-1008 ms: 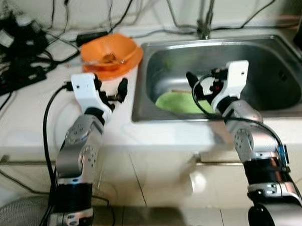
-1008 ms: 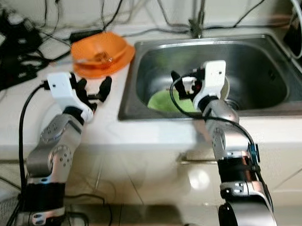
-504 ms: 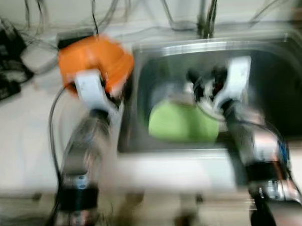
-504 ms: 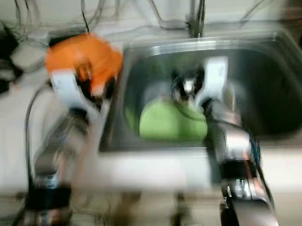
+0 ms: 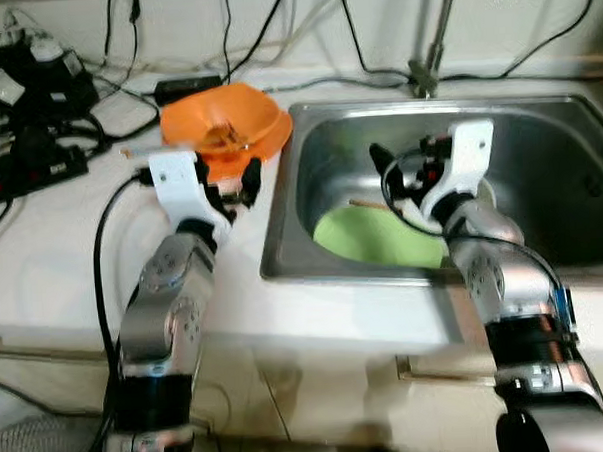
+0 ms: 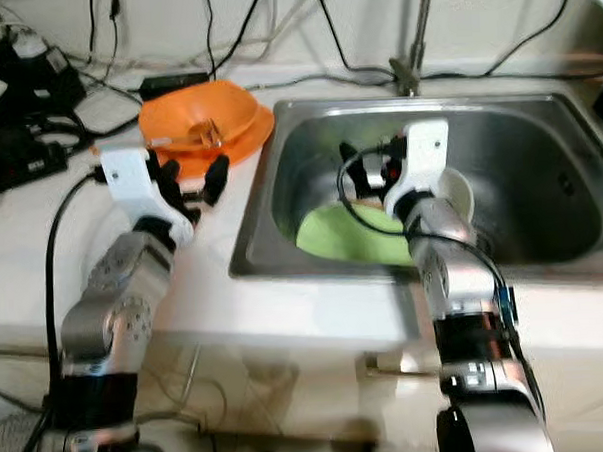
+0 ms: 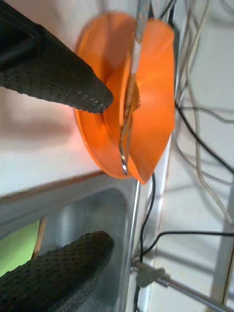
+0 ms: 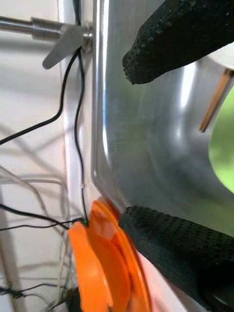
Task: Kitchen organization
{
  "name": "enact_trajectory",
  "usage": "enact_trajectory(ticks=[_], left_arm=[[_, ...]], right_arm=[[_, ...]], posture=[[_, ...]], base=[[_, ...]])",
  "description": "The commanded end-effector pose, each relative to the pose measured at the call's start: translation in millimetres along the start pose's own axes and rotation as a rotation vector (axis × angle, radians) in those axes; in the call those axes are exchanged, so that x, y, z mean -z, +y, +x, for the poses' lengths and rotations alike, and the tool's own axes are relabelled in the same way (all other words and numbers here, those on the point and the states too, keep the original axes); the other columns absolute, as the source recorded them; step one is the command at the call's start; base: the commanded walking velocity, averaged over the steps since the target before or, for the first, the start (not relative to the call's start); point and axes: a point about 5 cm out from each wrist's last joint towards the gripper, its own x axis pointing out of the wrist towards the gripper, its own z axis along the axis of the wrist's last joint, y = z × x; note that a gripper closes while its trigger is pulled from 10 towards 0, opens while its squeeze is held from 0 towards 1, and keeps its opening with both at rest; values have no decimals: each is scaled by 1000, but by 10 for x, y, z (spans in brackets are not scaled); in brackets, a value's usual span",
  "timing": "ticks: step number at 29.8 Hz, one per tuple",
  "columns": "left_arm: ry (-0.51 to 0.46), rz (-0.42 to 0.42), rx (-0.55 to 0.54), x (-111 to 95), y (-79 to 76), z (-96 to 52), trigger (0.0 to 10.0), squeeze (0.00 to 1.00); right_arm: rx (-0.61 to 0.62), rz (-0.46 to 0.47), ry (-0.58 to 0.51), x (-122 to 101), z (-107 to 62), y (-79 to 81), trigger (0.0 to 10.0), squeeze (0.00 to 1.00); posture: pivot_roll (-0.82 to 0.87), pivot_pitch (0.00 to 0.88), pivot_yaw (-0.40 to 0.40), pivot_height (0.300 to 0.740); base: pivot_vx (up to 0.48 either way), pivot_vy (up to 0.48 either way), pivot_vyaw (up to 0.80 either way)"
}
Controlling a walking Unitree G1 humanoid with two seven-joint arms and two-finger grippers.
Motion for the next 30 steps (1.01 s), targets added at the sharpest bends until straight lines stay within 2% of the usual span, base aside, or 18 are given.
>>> enact_trajectory(ticks=[1,15,19,23,27,30], left_arm=[[-1,11,-4,-18,5,1,10000,0],[3,29,-40,-32,96,9,10000,0],[23,85,-52,-59,240,79,10000,0],[51,122,-32,-68,316,160,10000,0],[67,145,-14,-76,337,205,10000,0],[88,191,36,-112,334,302,10000,0]], right_arm=[[-11,-4,-7,-12,10,18,10000,0],[-33,0,-1,-16,8,26,10000,0],[-39,5,5,-18,-22,15,10000,0],[-70,26,25,-5,-69,42,10000,0],[-110,39,43,3,-115,81,10000,0],[-198,53,75,30,-261,167,10000,0]], posture=[[-17,74,76,740],[-18,82,75,740],[-22,104,82,740],[-35,126,95,740],[-44,138,107,740],[-70,175,133,740]], base=[[0,0,0],[0,0,0],[0,0,0],[0,0,0],[0,0,0],[0,0,0]])
